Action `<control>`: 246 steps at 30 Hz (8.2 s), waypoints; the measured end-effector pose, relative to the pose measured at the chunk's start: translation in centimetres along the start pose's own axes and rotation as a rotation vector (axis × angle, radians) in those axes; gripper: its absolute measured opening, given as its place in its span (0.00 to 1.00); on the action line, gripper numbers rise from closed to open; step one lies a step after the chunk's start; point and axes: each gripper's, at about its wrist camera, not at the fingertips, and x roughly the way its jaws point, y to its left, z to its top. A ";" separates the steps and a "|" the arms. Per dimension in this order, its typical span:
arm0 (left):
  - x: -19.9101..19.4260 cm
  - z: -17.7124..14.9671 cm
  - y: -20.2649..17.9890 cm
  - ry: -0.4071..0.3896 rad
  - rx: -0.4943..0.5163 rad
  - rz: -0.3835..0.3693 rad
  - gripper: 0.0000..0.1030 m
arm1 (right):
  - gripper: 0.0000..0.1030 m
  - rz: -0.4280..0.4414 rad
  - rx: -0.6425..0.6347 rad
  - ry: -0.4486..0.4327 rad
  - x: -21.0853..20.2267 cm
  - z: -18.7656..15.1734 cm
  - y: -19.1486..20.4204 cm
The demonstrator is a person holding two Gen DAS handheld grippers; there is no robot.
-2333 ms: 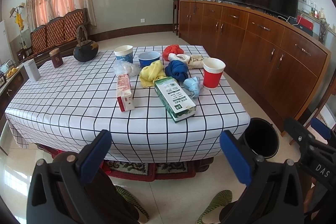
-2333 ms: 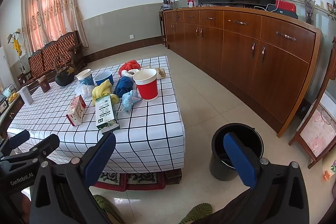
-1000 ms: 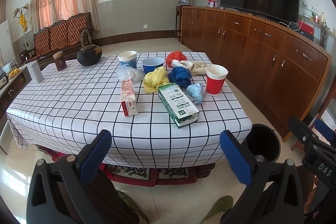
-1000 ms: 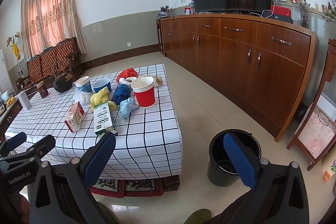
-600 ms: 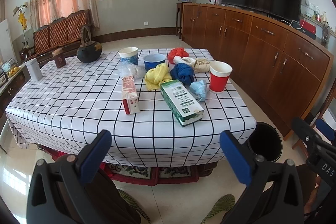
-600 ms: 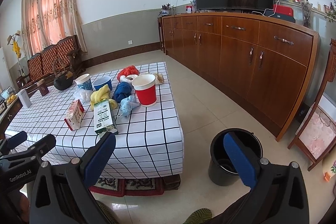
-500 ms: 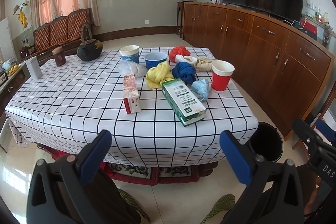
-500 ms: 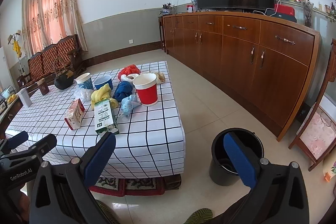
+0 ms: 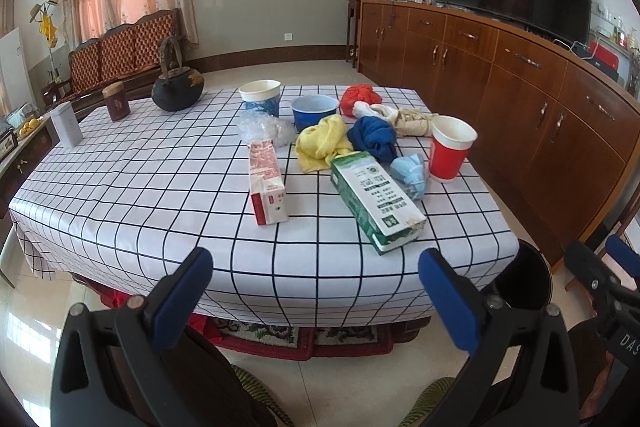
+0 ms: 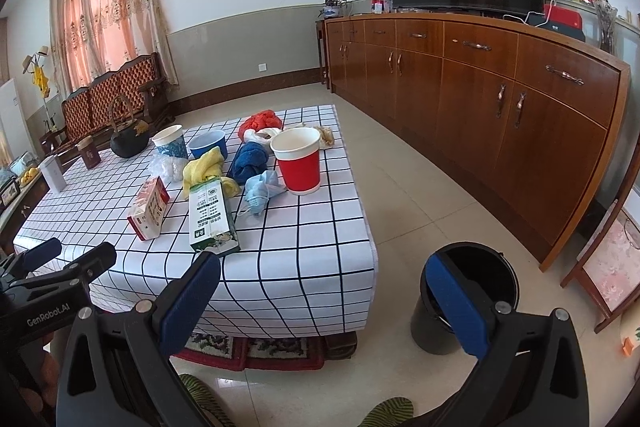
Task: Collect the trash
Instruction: 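Grasp the white-red milk carton with left tool while right tool grasps green carton, then carry both cartons over the black trash bin with both tools, then open both tools to drop the cartons into the bin, then grasp the yellow towel with left tool while right tool grasps red cup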
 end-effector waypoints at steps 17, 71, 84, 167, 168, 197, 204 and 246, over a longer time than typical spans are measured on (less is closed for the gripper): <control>5.1 2.0 2.2 0.030 -0.020 0.051 0.99 | 1.00 0.086 -0.064 0.059 6.4 1.6 4.4; 16.6 3.4 4.9 0.175 -0.059 0.045 0.53 | 0.58 0.241 -0.192 0.221 21.7 2.1 13.4; 16.8 3.1 4.9 0.178 -0.059 0.027 0.38 | 0.56 0.255 -0.163 0.217 22.2 2.4 13.2; 12.8 0.0 -34.7 0.234 0.361 -0.626 0.36 | 0.55 -0.184 0.449 0.232 12.8 -5.0 -31.2; 13.7 -0.5 -35.6 0.257 0.364 -0.620 0.36 | 0.55 -0.186 0.461 0.259 13.9 -5.2 -32.4; 16.0 -1.9 -38.2 0.307 0.349 -0.512 0.66 | 0.72 -0.295 0.515 0.430 21.0 -6.2 -37.2; 10.4 0.8 -33.8 0.193 0.336 -0.525 0.66 | 0.72 -0.325 0.501 0.292 15.2 -4.1 -32.9; 12.9 6.0 -1.7 0.011 -0.034 -0.089 0.67 | 0.84 0.076 -0.014 0.099 23.1 7.7 1.5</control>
